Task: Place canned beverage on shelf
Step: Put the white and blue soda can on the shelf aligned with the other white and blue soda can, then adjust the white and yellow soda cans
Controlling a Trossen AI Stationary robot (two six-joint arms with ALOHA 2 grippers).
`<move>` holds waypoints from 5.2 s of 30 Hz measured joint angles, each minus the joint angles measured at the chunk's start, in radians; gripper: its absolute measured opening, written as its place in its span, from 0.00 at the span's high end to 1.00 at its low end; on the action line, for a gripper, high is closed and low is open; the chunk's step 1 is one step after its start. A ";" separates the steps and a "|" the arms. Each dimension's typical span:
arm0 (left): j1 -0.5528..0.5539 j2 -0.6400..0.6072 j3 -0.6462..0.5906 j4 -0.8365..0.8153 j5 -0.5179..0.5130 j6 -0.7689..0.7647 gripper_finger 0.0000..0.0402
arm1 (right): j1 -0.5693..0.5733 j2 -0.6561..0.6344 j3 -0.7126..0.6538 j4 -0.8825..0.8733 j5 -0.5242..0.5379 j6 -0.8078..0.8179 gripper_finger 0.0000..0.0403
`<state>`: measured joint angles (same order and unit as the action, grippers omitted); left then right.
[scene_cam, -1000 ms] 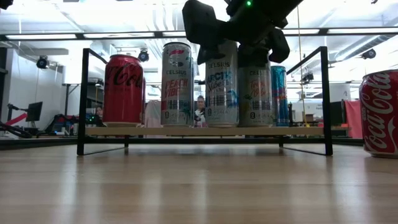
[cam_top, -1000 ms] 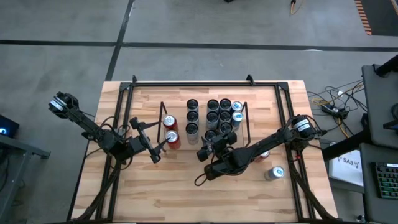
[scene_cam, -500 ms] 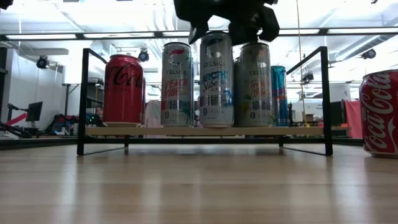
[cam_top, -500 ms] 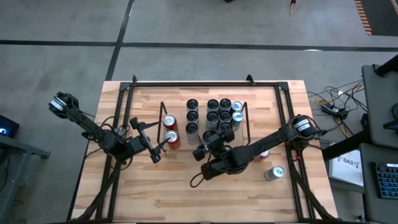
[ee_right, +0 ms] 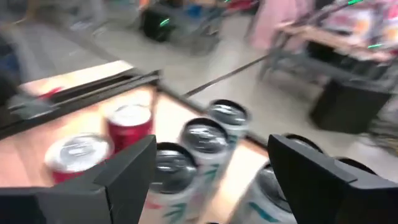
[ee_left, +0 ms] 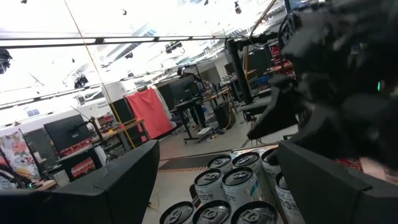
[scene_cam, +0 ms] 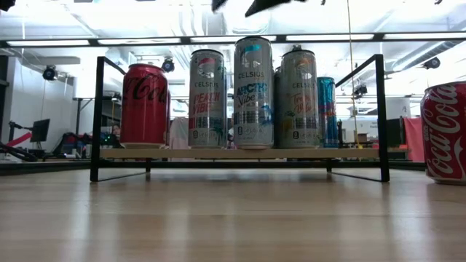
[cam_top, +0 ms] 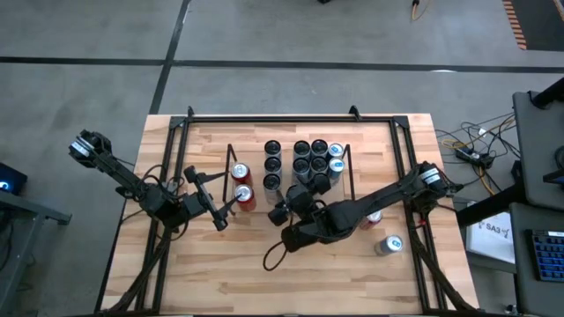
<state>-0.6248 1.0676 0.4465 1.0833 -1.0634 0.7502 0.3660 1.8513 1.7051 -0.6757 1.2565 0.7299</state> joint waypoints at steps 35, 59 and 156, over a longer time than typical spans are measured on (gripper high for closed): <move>0.000 0.000 0.000 -0.001 0.000 0.001 0.23 | -0.062 0.038 0.193 -0.419 -0.629 0.255 0.98; 0.000 0.000 0.000 -0.006 0.000 0.009 0.23 | -0.076 0.038 0.201 -0.463 -0.575 0.212 0.98; 0.000 0.000 0.000 -0.006 0.000 0.019 0.23 | -0.102 0.001 0.214 -0.871 -0.698 0.441 0.98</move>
<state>-0.6250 1.0672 0.4465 1.0771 -1.0634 0.7689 0.2637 1.8523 1.9194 -1.5463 0.5583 1.1705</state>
